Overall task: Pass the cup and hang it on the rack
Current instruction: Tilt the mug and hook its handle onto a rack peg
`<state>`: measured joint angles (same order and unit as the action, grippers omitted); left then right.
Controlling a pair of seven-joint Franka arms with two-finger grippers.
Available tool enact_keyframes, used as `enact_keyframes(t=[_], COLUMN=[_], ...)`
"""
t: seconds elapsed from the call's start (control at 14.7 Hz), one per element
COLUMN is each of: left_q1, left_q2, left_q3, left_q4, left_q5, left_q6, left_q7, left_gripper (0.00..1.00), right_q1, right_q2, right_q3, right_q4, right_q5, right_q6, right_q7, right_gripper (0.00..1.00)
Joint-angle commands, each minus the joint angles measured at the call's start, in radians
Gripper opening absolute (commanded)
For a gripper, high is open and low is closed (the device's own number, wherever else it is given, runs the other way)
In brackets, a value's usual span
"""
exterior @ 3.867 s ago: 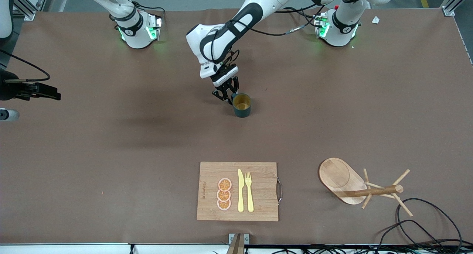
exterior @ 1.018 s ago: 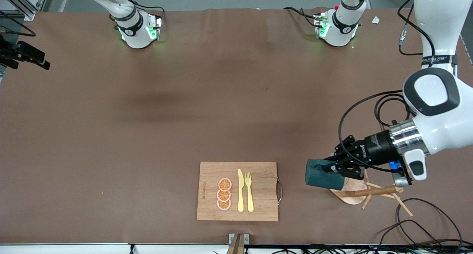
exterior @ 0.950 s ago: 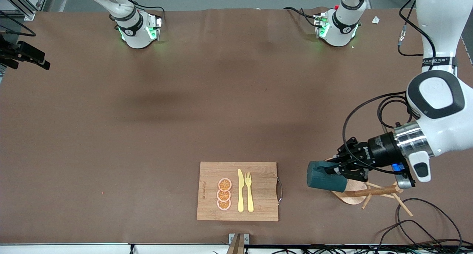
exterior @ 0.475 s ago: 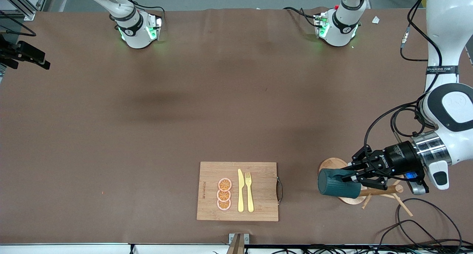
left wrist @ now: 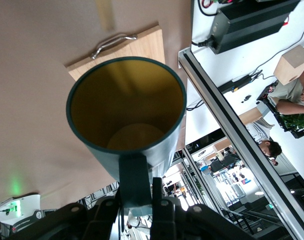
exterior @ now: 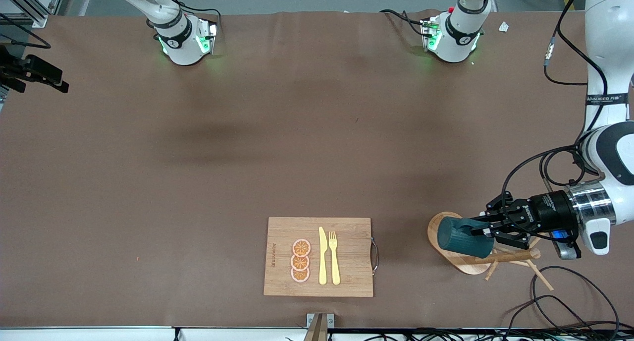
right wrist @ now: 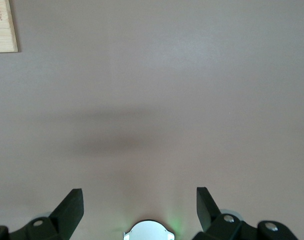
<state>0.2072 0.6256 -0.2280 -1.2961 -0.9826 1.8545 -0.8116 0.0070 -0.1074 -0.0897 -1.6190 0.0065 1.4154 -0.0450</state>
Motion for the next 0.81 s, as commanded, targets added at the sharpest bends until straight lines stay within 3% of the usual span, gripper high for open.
enact_keyframes(t=[0.0,0.75], left_q1=[0.020,0.047], left_q2=[0.011,0.048], left_q3=[-0.004,-0.001], left_q4=[0.000,0.018], left_q5=[-0.024,-0.030], left_q6=[-0.038,-0.044], left_q7=[0.040,0.048], left_gripper=[0.00,0.00], right_q1=[-0.002,-0.013], right_q2=[-0.025,-0.023], right_q3=[-0.004,0.001], right_q4=[-0.021,-0.021], right_q5=[-0.010,-0.010], right_q6=[-0.001,0.007], right_q7=[-0.035,-0.042], right_gripper=[1.00,1.00])
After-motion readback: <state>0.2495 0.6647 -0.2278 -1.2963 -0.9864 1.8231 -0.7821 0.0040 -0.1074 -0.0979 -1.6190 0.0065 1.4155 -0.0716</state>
